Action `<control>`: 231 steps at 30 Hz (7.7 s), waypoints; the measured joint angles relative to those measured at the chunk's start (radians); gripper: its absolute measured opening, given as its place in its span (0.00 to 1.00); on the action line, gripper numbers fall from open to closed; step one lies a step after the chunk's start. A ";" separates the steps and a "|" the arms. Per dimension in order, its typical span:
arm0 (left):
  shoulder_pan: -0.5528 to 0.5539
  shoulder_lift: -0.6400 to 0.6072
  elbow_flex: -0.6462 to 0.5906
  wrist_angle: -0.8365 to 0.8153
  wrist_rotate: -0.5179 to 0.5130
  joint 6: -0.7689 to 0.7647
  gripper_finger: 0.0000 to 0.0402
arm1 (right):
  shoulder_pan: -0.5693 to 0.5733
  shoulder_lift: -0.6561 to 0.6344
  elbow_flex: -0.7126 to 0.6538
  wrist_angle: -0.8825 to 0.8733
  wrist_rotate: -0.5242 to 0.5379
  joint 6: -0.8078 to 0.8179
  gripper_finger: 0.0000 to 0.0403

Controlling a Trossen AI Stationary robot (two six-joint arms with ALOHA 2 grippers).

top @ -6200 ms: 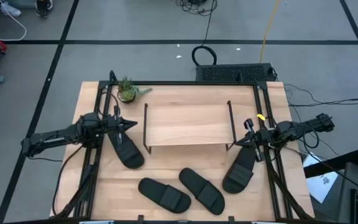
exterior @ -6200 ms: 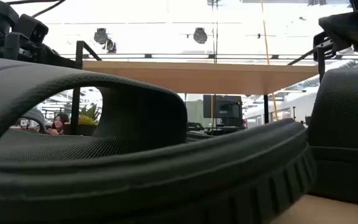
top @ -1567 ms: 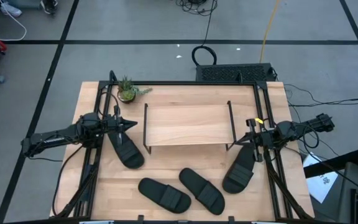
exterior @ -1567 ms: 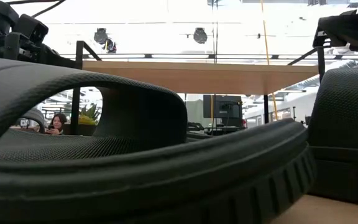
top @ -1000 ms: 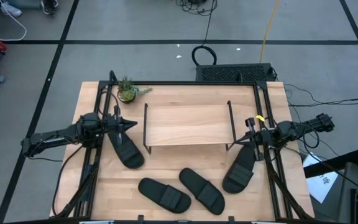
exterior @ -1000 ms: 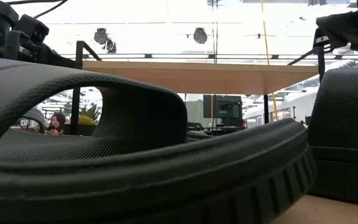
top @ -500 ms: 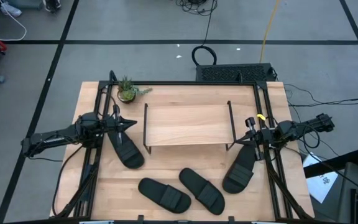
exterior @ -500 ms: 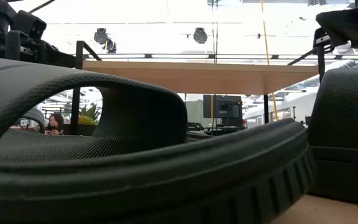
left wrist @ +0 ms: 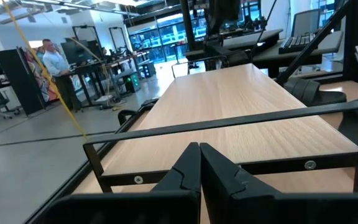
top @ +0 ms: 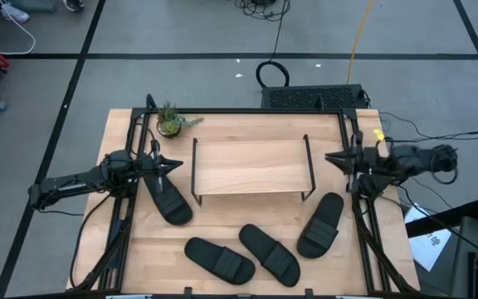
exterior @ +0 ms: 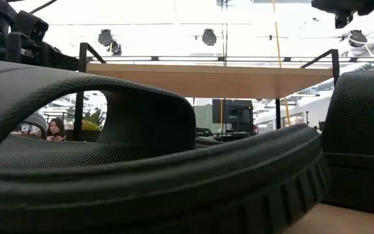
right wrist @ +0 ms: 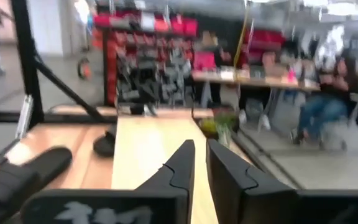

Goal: Pick and place slides into the shelf
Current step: Put the black slipper on the shelf

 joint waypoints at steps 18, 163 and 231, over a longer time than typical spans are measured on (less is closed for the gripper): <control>0.000 0.000 0.000 0.009 0.000 -0.003 0.01 | 0.001 0.406 0.365 -0.644 -0.506 0.558 0.24; 0.000 0.000 0.000 -0.046 -0.052 -0.034 0.01 | -0.352 1.212 1.626 -1.076 -0.467 -0.360 0.01; 0.000 0.000 0.000 -0.069 -0.052 -0.029 0.01 | -0.733 1.458 1.019 -1.185 -1.131 -0.407 0.02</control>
